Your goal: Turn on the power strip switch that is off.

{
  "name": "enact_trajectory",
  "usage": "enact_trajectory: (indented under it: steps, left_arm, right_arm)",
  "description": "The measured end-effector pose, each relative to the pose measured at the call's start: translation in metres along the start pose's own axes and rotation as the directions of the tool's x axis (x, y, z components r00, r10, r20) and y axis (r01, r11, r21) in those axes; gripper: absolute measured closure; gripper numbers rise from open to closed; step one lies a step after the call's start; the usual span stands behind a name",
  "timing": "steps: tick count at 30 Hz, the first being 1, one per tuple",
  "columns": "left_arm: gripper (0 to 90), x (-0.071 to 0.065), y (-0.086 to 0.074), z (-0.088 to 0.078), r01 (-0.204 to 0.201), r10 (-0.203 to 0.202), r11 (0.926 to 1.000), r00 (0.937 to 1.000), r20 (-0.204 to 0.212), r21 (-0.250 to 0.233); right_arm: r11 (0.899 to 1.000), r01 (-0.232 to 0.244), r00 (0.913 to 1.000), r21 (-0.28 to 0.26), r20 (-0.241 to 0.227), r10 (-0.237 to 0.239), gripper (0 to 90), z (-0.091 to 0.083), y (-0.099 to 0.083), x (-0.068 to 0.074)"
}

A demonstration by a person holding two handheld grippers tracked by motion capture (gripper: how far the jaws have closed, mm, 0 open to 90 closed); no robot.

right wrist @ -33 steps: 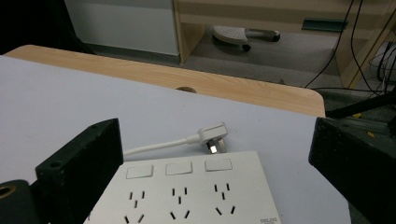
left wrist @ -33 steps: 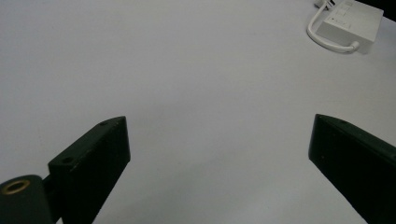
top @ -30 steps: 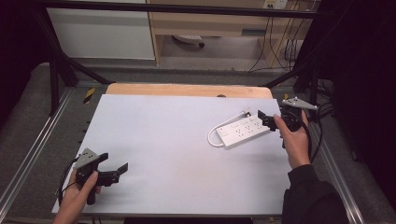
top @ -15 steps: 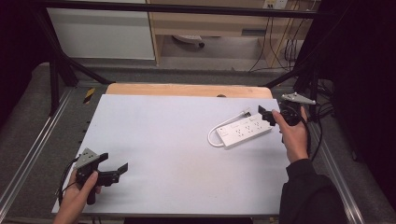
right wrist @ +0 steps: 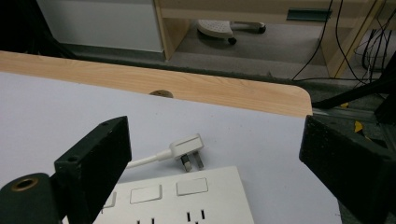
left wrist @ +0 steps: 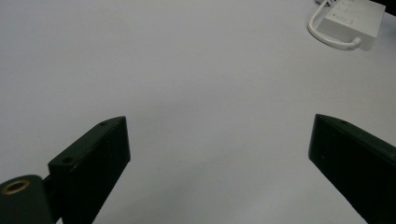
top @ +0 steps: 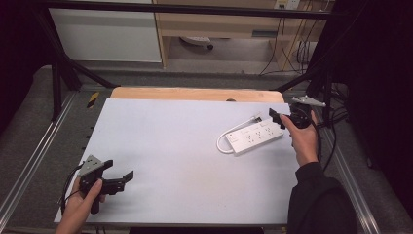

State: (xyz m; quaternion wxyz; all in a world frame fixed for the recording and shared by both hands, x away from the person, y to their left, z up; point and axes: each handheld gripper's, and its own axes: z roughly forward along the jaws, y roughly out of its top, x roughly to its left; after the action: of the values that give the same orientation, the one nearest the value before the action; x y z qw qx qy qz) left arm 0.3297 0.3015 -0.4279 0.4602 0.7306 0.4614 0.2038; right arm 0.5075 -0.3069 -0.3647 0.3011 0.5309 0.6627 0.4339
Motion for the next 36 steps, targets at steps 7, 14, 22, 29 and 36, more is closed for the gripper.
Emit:
enact_trajectory:
  steps: [7, 14, 22, 29, 36]
  left_arm:
    - [5.5, 0.000, 0.000, 0.000, 0.002, -0.002, 1.0000, 1.0000, 0.001, 0.003]
    - [5.5, 0.000, 0.000, 0.000, -0.001, 0.001, 1.0000, 1.0000, -0.002, 0.002]
    - [5.5, 0.000, 0.000, 0.000, -0.001, 0.001, 1.0000, 1.0000, -0.001, 0.006]
    - [5.5, 0.000, 0.000, 0.000, 0.000, 0.000, 1.0000, 1.0000, 0.000, 0.006]
    - [5.5, 0.000, 0.000, 0.000, -0.004, 0.004, 1.0000, 1.0000, 0.000, 0.006]
  right_arm:
    - [1.000, -0.024, 0.9997, 0.007, 0.008, 0.024, 10.9, 0.008, -0.003, -0.003]
    - [0.999, -0.025, 0.9995, 0.019, 0.018, 0.025, 13.0, 0.013, -0.005, -0.004]
    - [0.999, -0.018, 0.9997, 0.039, 0.019, 0.017, 19.5, 0.021, -0.008, -0.006]
    - [0.998, -0.018, 0.9998, 0.058, 0.012, 0.017, 25.4, 0.028, -0.008, -0.006]
    - [0.997, -0.013, 0.9999, 0.075, 0.010, 0.012, 30.1, 0.034, -0.011, -0.004]
